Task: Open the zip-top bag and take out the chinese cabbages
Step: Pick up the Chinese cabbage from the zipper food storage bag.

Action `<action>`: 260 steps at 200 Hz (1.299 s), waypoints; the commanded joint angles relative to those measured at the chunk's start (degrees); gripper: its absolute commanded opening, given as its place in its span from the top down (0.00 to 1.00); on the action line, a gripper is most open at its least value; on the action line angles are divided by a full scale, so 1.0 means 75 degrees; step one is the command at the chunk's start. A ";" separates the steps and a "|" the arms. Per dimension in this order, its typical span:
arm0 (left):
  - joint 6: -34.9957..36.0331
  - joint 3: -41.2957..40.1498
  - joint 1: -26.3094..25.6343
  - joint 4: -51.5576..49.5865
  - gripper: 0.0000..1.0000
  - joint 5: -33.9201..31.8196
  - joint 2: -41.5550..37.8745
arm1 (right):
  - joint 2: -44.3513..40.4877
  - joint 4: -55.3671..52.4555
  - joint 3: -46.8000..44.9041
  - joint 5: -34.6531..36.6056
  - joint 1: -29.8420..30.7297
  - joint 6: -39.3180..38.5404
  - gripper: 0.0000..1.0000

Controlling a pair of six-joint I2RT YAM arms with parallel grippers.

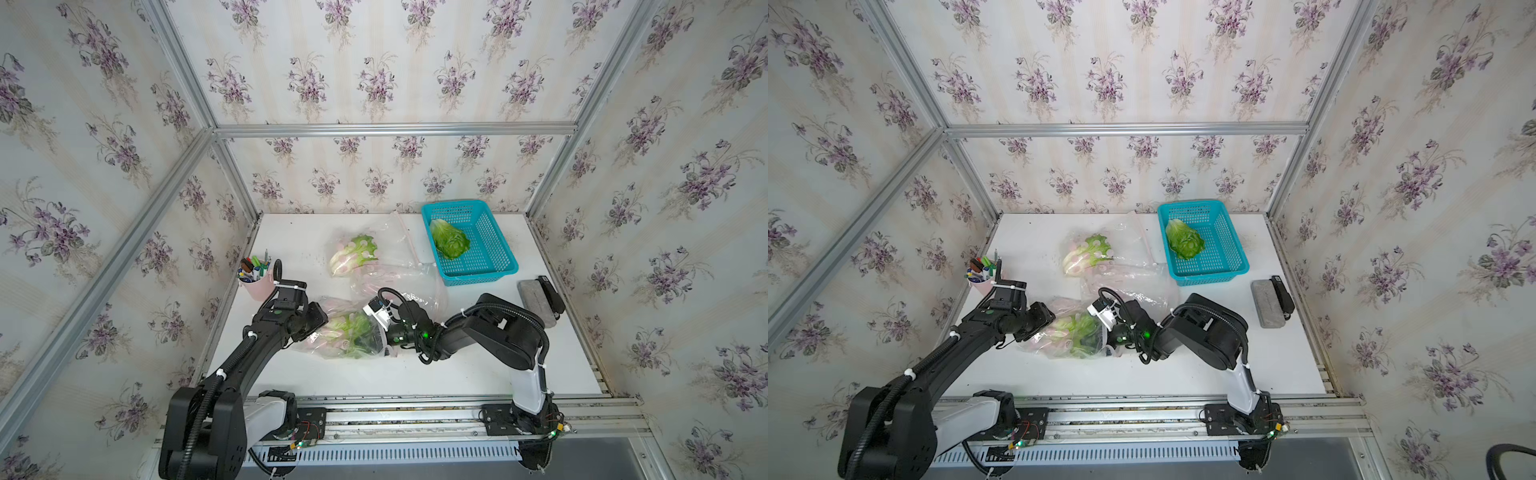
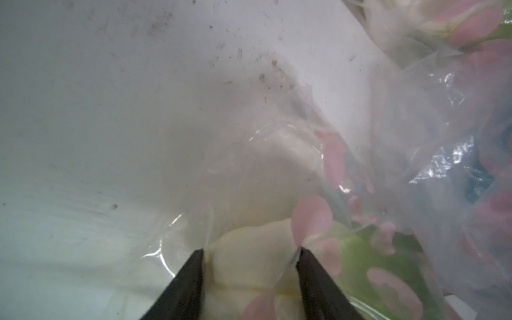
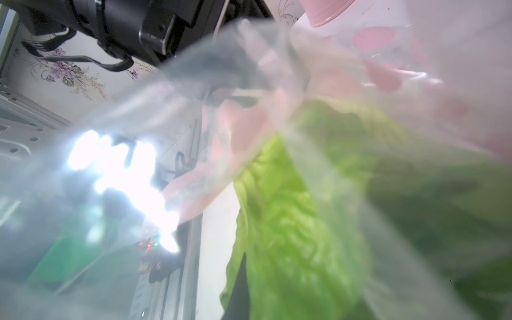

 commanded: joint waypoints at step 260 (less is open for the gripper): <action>-0.0089 -0.0436 0.0322 -0.0754 1.00 -0.1826 -0.2209 | -0.2352 -0.0400 -0.1674 0.0413 -0.0139 -0.0976 1.00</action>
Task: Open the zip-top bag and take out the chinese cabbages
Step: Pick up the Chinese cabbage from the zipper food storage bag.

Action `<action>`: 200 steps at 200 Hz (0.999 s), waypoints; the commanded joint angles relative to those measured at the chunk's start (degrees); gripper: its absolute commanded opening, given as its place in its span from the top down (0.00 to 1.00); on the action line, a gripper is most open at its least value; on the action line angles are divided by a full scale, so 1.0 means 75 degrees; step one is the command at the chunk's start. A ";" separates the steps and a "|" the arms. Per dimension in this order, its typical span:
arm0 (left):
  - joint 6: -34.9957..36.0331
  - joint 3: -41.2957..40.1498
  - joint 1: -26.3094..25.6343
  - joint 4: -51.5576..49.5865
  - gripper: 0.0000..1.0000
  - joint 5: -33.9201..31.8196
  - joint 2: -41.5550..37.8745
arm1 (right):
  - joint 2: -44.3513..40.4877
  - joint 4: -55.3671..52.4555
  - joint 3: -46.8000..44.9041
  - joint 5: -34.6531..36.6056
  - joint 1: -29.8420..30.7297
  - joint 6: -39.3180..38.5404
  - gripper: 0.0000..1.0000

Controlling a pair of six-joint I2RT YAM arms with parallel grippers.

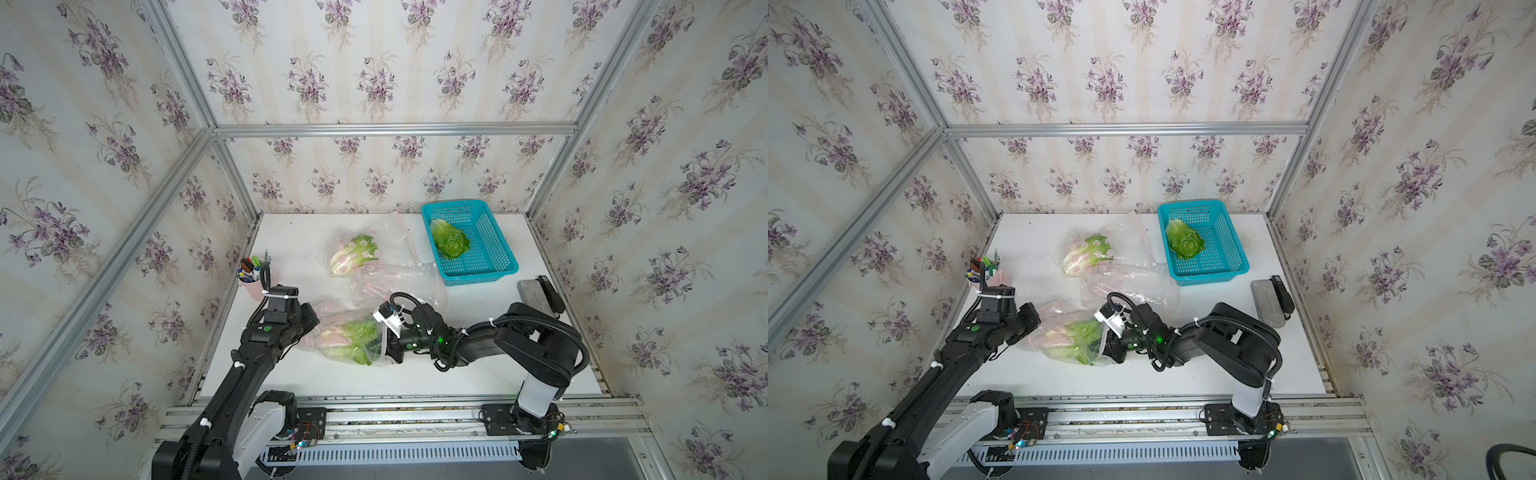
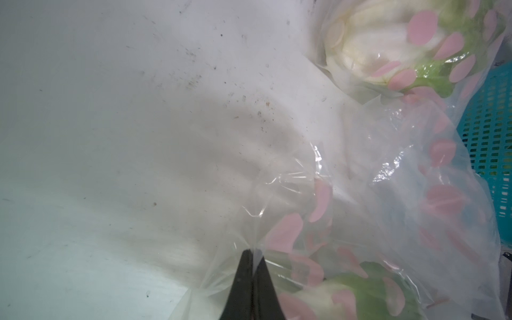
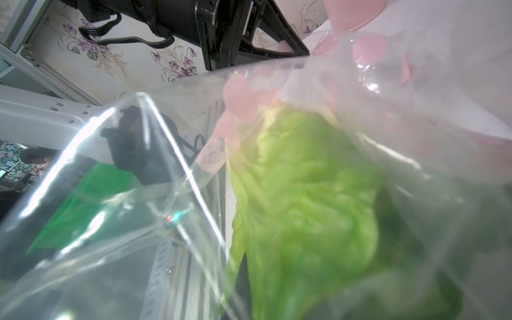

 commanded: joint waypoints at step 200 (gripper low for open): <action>0.0123 -0.0150 0.1129 -0.1090 1.00 -0.1866 -0.0897 | -0.5863 -0.4333 -0.1347 0.3774 -0.1921 -0.0647 1.00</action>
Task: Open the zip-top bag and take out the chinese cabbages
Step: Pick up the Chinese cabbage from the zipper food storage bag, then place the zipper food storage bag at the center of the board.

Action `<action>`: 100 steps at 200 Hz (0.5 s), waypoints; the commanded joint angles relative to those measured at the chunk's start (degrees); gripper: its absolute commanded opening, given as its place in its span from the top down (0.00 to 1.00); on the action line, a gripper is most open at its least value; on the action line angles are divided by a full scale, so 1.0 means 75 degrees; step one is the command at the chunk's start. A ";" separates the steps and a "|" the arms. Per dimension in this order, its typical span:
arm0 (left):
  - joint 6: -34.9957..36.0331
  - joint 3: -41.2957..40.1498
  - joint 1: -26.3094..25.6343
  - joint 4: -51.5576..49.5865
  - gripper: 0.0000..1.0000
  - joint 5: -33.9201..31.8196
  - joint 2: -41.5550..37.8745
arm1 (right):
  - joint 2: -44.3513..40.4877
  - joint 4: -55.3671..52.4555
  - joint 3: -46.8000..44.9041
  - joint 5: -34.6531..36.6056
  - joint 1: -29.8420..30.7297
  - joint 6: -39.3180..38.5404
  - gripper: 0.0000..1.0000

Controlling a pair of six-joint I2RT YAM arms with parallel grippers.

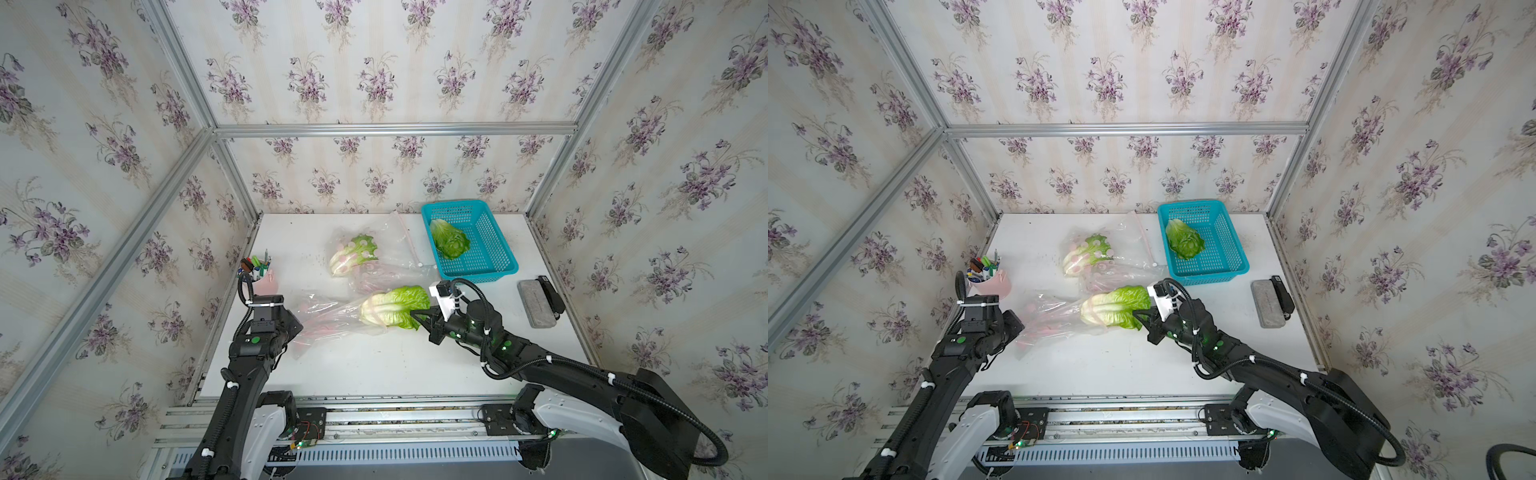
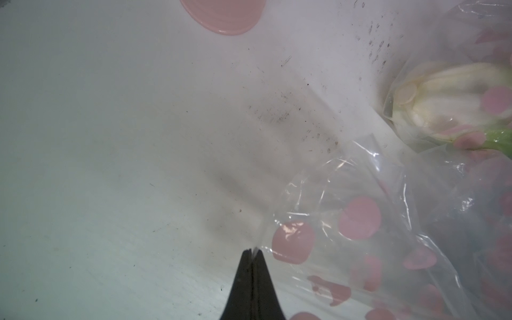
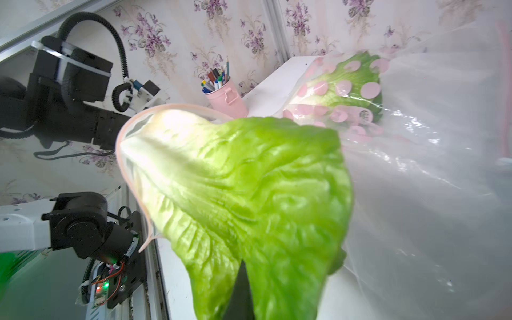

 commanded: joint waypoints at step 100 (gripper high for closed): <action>-0.0015 -0.0009 0.0142 -0.0293 0.68 -0.0771 -0.0067 | -0.1167 -0.1235 0.1093 0.2413 -0.1305 0.0441 1.00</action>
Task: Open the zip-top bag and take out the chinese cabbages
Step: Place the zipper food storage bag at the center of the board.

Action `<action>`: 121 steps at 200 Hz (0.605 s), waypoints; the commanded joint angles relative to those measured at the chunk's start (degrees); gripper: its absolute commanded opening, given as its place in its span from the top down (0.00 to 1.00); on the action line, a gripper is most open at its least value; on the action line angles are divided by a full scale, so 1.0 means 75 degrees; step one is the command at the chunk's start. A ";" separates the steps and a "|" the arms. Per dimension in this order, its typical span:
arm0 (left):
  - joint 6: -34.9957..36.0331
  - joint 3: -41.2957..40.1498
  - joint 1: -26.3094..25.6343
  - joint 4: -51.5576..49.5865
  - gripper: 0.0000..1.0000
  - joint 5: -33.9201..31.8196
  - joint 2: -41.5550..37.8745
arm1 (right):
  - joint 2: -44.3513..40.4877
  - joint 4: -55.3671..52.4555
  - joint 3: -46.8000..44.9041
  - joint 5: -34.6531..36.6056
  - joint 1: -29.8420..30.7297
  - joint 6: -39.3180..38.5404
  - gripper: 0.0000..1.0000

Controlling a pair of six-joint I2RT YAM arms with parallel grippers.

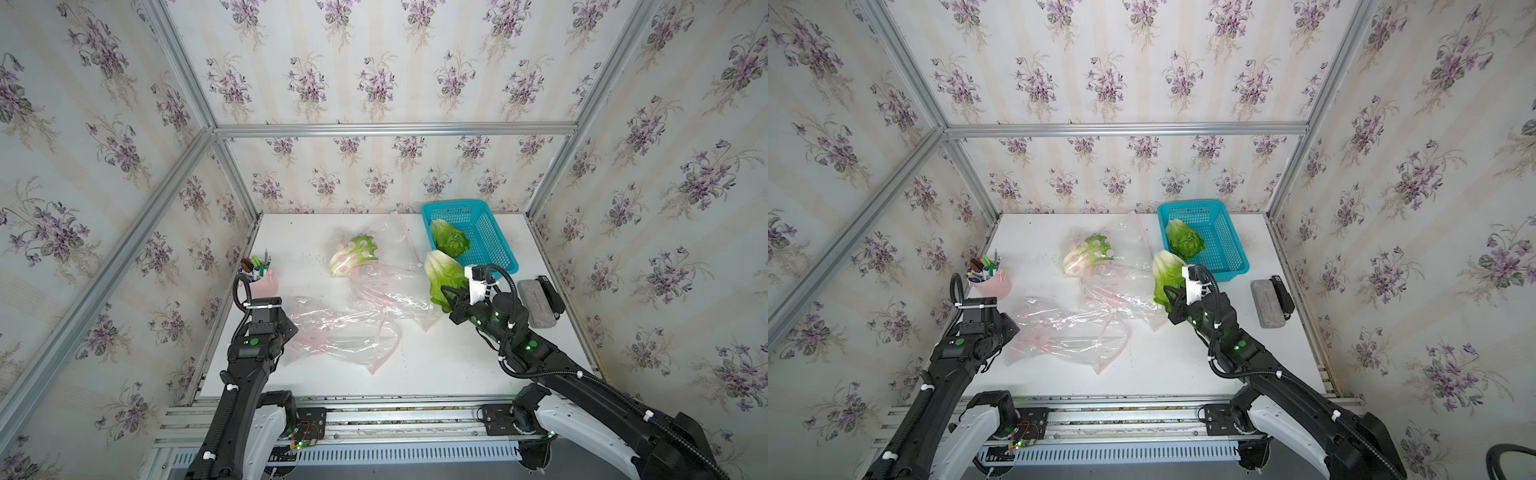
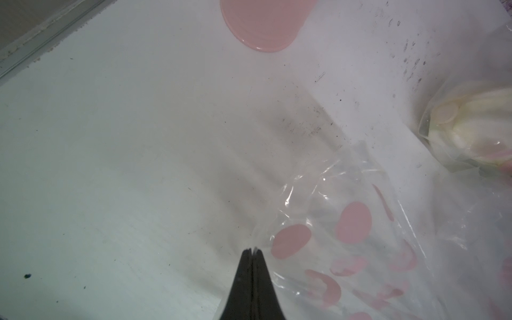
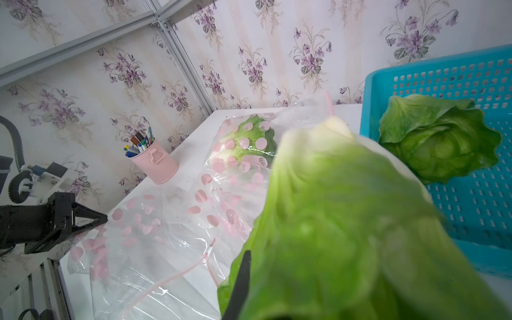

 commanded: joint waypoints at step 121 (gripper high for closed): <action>0.0516 0.0818 -0.0008 0.0132 0.01 0.1369 -0.0260 | 0.4494 0.0651 0.4220 -0.0476 -0.3527 0.1180 1.00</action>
